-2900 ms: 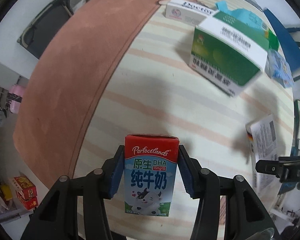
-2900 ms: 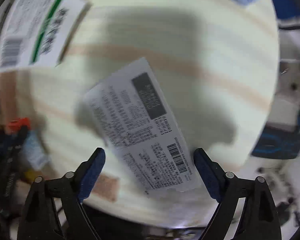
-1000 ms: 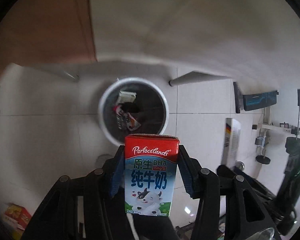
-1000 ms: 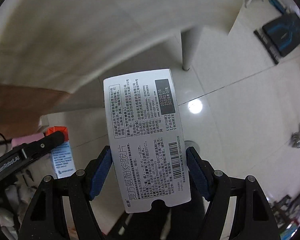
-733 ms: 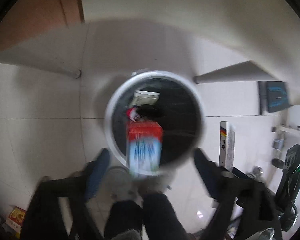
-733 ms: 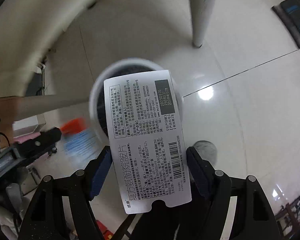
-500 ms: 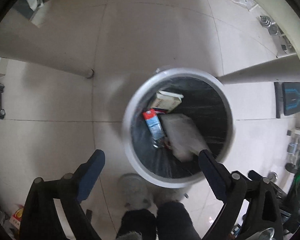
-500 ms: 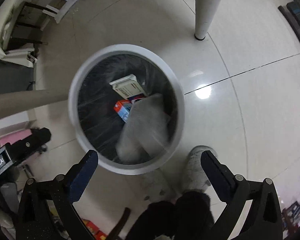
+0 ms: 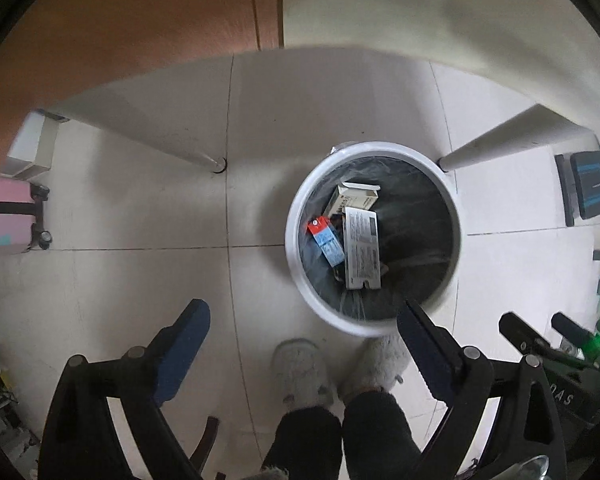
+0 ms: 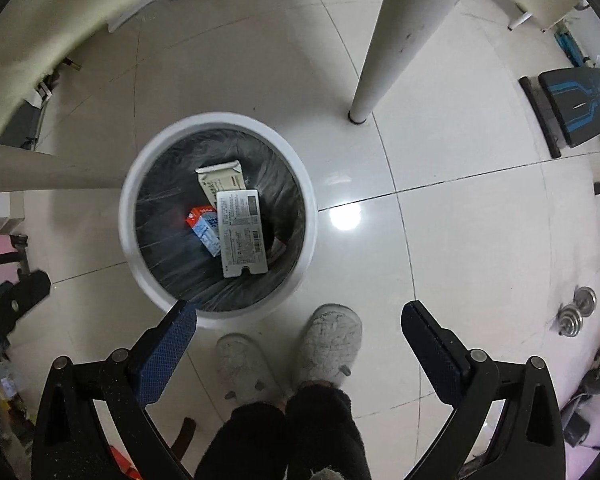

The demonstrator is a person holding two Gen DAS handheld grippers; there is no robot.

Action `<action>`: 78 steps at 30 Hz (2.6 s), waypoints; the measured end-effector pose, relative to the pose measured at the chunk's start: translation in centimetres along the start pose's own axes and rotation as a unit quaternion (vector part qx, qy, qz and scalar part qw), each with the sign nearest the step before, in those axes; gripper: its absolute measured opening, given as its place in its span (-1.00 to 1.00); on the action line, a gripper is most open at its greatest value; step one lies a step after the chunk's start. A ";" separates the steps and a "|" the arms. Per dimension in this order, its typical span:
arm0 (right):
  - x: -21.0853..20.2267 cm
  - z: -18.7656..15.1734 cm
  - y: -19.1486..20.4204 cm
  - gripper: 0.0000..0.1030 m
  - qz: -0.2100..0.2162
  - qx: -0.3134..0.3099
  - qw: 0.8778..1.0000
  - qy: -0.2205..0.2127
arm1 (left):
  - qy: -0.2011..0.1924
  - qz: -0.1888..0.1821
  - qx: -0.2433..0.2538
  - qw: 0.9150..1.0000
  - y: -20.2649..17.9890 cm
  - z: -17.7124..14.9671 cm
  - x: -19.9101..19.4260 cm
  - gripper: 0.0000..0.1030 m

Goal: Collect trash
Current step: 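Carry the carton and leaflet over the bin and open both tools, then grasp the green medicine box with the left tool while the right tool grasps the blue cartoon wrapper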

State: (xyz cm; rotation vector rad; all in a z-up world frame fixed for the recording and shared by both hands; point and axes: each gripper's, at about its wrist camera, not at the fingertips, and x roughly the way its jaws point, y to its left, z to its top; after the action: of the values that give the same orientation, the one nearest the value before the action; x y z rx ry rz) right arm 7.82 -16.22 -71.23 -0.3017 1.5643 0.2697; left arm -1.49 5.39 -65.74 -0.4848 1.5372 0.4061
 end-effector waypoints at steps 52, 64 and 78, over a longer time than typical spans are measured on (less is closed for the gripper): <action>-49.9 29.8 -4.8 1.00 0.090 0.028 0.988 -0.120 | -0.161 -0.028 0.035 0.986 -7.9 31.7 -42.3 0.86; -44.1 53.9 -4.3 1.00 0.102 -0.012 0.993 -0.065 | -0.030 0.000 0.073 0.997 -13.1 44.3 -32.9 0.83; -38.7 60.5 -0.2 -0.73 0.092 -0.036 0.994 -0.054 | -0.098 0.040 -0.043 0.993 -8.7 43.3 -34.8 0.71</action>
State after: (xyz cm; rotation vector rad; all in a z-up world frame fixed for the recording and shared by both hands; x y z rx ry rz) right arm 64.82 5.93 -33.54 -0.1946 1.4787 0.4796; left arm 39.59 23.09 -31.76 -0.4378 1.3564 0.5685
